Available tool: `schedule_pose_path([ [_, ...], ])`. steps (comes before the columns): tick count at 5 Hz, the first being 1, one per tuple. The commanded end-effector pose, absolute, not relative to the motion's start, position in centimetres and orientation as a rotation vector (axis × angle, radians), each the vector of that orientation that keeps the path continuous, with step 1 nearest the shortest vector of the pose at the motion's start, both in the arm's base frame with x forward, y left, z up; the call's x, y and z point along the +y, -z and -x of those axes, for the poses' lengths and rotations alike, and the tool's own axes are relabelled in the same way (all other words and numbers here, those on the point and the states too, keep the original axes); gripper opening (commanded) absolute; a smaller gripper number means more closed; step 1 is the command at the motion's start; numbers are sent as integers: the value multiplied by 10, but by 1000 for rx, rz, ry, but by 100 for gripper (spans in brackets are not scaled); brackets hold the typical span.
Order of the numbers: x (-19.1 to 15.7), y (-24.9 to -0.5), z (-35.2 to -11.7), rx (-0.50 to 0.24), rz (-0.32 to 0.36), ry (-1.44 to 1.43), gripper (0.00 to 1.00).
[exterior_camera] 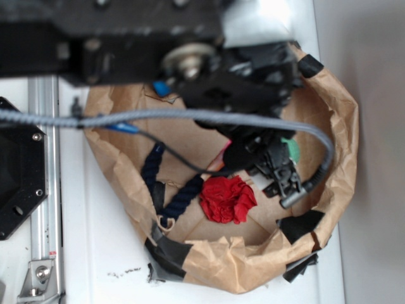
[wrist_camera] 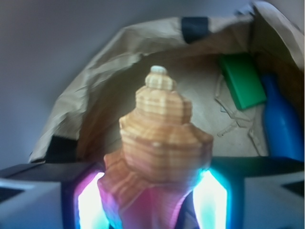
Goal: Grab the shell.
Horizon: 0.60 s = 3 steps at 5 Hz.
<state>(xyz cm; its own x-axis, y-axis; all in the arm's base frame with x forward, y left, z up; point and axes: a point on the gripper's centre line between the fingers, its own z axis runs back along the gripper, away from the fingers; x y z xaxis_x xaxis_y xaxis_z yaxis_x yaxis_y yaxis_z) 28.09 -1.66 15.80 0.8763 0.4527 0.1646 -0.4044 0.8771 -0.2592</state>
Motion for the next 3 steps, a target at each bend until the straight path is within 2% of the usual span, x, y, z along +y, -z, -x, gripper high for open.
schedule_pose_path([
  [1,26,-153,-274,-320,52,-345,0],
  [3,24,-147,-272,-344,21,-370,0],
])
